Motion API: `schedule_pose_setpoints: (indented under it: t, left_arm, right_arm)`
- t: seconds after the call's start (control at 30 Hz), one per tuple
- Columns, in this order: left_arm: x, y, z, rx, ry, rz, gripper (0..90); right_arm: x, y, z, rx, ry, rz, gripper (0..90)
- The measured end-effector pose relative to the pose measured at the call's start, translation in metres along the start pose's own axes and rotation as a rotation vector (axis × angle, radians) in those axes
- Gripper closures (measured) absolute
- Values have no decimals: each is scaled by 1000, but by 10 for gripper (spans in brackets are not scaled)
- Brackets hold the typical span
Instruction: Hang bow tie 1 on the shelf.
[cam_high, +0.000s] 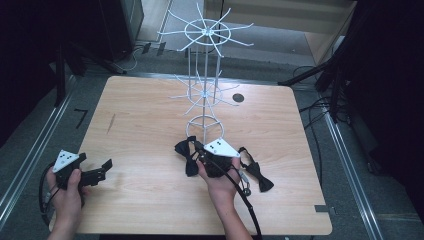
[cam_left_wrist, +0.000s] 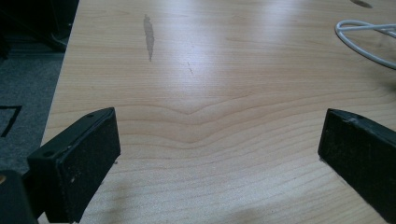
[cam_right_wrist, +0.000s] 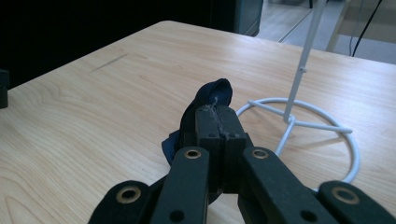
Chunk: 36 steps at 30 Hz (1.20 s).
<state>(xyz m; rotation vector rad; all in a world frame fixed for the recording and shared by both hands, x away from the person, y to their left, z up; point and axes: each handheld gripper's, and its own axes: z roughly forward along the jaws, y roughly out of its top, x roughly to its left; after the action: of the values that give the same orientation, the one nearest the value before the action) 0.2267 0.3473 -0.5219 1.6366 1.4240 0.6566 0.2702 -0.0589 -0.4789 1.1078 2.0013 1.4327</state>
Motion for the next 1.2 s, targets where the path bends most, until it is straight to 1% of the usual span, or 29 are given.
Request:
schedule_pose_setpoints:
  t: [0.1,0.53,0.8,0.97,1.2]
  left_arm:
    - [0,0,0,2,-2,7,0]
    - [0,0,0,2,-4,7,0]
    - [0,0,1,3,-4,7,0]
    - [0,0,1,3,-4,7,0]
    - [0,0,1,4,-4,5,0]
  right_arm:
    - [-3,3,-6,-17,-8,-3,900]
    - [-12,14,-21,-56,-27,-2,900]
    - [-14,19,-27,-70,-37,-3,900]
    - [-15,23,-32,-88,-41,-5,900]
    - [-15,26,-36,-95,-42,-3,900]
